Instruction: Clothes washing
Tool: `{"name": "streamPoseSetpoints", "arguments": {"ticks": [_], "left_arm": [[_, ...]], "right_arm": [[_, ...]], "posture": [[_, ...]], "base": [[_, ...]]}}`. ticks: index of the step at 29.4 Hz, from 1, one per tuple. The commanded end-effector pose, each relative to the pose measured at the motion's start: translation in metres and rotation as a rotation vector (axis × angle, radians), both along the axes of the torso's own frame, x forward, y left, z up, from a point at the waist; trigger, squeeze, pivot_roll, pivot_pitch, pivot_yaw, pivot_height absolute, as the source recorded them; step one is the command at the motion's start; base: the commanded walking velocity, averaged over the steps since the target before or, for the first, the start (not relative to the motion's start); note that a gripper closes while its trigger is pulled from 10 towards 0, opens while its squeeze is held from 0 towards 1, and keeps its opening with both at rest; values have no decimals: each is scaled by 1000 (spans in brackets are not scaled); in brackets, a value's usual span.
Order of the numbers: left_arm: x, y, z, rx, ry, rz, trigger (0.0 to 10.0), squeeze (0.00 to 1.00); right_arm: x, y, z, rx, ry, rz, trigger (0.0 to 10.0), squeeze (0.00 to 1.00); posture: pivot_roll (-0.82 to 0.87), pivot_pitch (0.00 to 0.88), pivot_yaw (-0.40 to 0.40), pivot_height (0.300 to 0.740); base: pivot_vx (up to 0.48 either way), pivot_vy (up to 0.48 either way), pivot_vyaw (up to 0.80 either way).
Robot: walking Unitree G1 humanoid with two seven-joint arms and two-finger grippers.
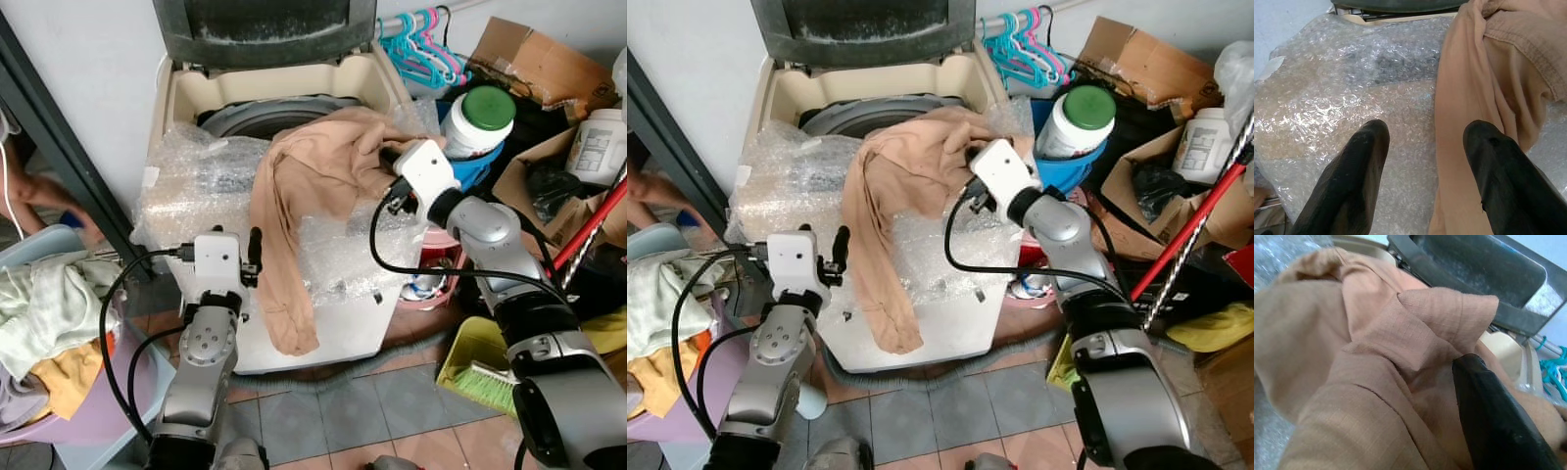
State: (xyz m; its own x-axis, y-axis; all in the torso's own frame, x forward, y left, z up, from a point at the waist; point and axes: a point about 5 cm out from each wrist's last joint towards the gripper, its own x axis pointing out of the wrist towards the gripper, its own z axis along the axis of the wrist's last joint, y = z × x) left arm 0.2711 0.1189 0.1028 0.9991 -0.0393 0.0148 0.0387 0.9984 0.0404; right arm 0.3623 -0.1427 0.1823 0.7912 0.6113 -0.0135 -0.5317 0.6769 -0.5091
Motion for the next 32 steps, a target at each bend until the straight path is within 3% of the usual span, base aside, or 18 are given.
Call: {"name": "streamPoseSetpoints", "arguments": {"ticks": [1, 14, 20, 27, 31, 32], "left_arm": [[1, 1, 3, 1, -14, 1, 10000, 0], [1, -1, 4, 1, -24, -6, 10000, 0], [1, -1, 4, -3, -25, -6, 10000, 0], [2, -1, 4, -4, -27, -6, 10000, 0], [2, -1, 4, -4, -25, -1, 10000, 0], [2, -1, 4, -4, -23, 0, 10000, 0]], "right_arm": [[-2, 5, 4, 12, -24, 27, 10000, 1000], [-1, -1, 8, 32, -58, -43, 10000, 1000], [3, -7, 7, -9, -52, -86, 10000, 1000], [8, -17, -5, -115, -4, -166, 10000, 1000], [10, -24, -7, -122, 8, -208, 10000, 1000], [10, -26, -7, -121, 10, -220, 10000, 961]], "posture": [[-58, 0, 62, 740], [-67, 0, 66, 740], [-69, 0, 65, 740], [-66, 0, 61, 740], [-65, 0, 59, 740], [-65, 0, 59, 740]], "base": [[0, 0, 0], [0, 0, 800], [0, 0, 611], [114, 0, 179], [0, 0, 0], [0, 0, 0]]}}
